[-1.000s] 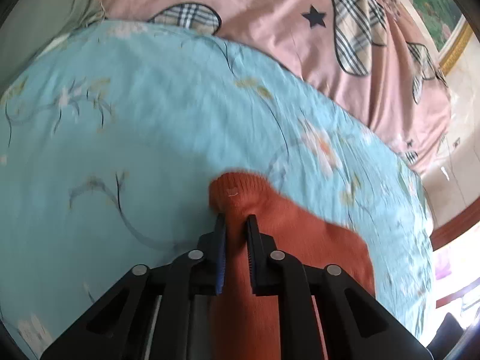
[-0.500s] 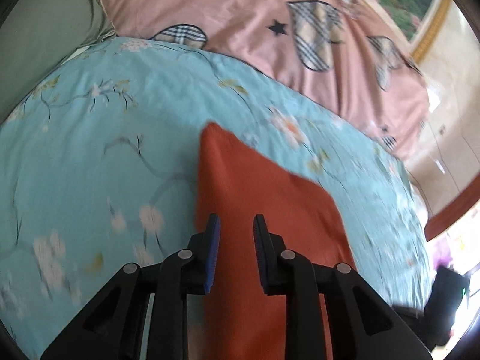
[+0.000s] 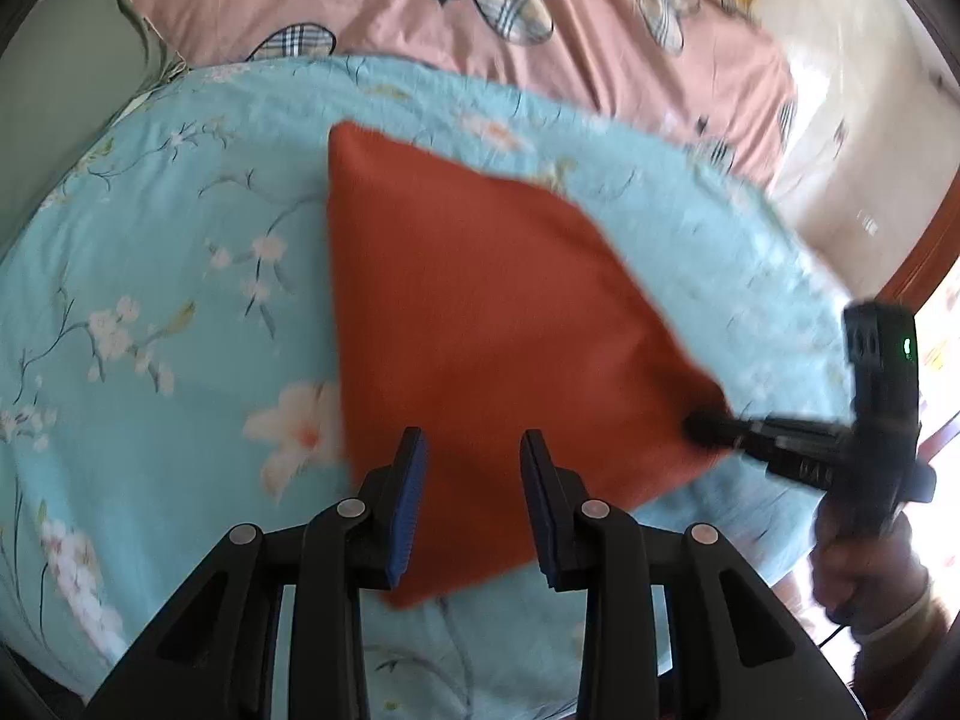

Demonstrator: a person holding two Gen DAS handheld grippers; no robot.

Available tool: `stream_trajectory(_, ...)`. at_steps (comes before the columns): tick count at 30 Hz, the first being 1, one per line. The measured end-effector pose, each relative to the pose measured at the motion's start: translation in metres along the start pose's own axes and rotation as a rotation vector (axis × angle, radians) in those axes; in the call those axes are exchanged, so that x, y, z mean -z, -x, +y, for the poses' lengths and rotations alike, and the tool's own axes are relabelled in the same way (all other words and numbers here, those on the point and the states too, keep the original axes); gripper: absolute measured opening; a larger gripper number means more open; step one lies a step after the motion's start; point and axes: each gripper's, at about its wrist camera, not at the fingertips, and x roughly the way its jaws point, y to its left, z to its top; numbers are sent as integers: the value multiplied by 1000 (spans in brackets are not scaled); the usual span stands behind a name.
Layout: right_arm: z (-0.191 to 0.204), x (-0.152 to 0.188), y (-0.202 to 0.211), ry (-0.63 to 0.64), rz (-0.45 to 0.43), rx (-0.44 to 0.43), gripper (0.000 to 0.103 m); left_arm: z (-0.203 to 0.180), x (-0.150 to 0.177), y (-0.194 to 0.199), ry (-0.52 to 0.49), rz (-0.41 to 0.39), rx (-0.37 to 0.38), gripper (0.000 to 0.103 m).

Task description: Fold small clothes

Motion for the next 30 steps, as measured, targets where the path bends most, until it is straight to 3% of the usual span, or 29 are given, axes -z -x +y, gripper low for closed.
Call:
stream_trajectory(3, -17, 9, -5, -65, -3, -23, 5, 5, 19, -26, -18, 87, -65, 30)
stream_trajectory(10, -16, 8, 12, -63, -43, 35, 5, -1, 29, -10, -37, 74, -103, 34)
stream_trajectory(12, -16, 11, 19, -74, -47, 46, 5, -1, 32, -2, -23, 71, -116, 48)
stream_trajectory(16, -13, 17, 33, -66, -71, 94, 6, -1, 48, 16, 1, 62, -135, 60)
stream_trajectory(20, -9, 28, 47, -61, -90, 64, 8, -5, 59, 31, -2, 31, -212, 90)
stream_trajectory(21, -5, 31, 50, -47, -92, 65, 10, -7, 62, 35, -6, 23, -221, 91)
stream_trajectory(23, 5, 37, 54, -10, -92, 70, 22, -11, 65, 40, -16, 18, -227, 91)
stream_trajectory(25, 13, 42, 57, 27, -96, 76, 48, -14, 68, 44, -32, 19, -254, 92)
stream_trajectory(30, 26, 61, 59, 110, -74, 109, 65, -26, 81, 49, -106, 24, -336, 94)
